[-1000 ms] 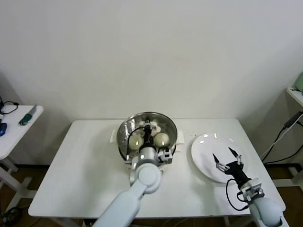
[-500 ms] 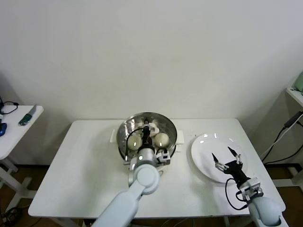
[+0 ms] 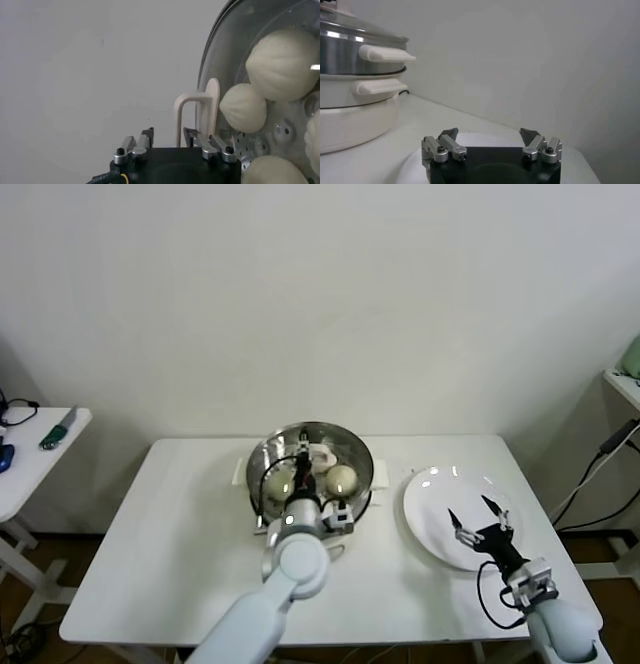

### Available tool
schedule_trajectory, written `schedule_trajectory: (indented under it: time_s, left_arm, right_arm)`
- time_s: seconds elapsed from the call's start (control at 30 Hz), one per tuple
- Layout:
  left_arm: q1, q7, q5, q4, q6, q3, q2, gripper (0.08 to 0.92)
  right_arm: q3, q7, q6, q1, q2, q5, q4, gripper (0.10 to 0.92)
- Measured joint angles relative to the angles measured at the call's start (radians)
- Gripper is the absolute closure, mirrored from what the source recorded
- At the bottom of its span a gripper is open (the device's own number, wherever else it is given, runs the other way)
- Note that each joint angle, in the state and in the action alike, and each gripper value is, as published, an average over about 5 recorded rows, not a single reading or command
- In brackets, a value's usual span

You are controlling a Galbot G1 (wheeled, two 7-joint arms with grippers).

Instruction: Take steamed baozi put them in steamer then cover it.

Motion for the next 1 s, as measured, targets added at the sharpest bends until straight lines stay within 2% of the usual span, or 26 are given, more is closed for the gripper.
schedule_trajectory:
  time_s: [0.37, 0.47, 0.73, 1.0]
  left_arm:
    - [0.074, -0.013, -0.088, -0.146, 0.000, -0.029, 0.089, 0.235]
    - [0.106, -0.022, -0.124, -0.199, 0.001, -0.038, 0.117, 0.188]
    - [0.205, -0.097, -0.270, -0.336, 0.001, -0.103, 0.174, 0.177]
    - [0.376, -0.226, -0.610, -0.414, 0.001, -0.350, 0.173, 0.177]
  right_arm:
    - [0.014, 0.016, -0.072, 0.013, 0.000, 0.049, 0.026, 0.203]
    - [0.019, 0.024, -0.088, 0.013, -0.002, 0.057, 0.032, 0.203]
    - [0.032, 0.028, -0.107, 0.002, -0.001, 0.076, 0.053, 0.203]
    - [0.048, 0.016, -0.093, -0.027, 0.011, 0.081, 0.072, 0.203]
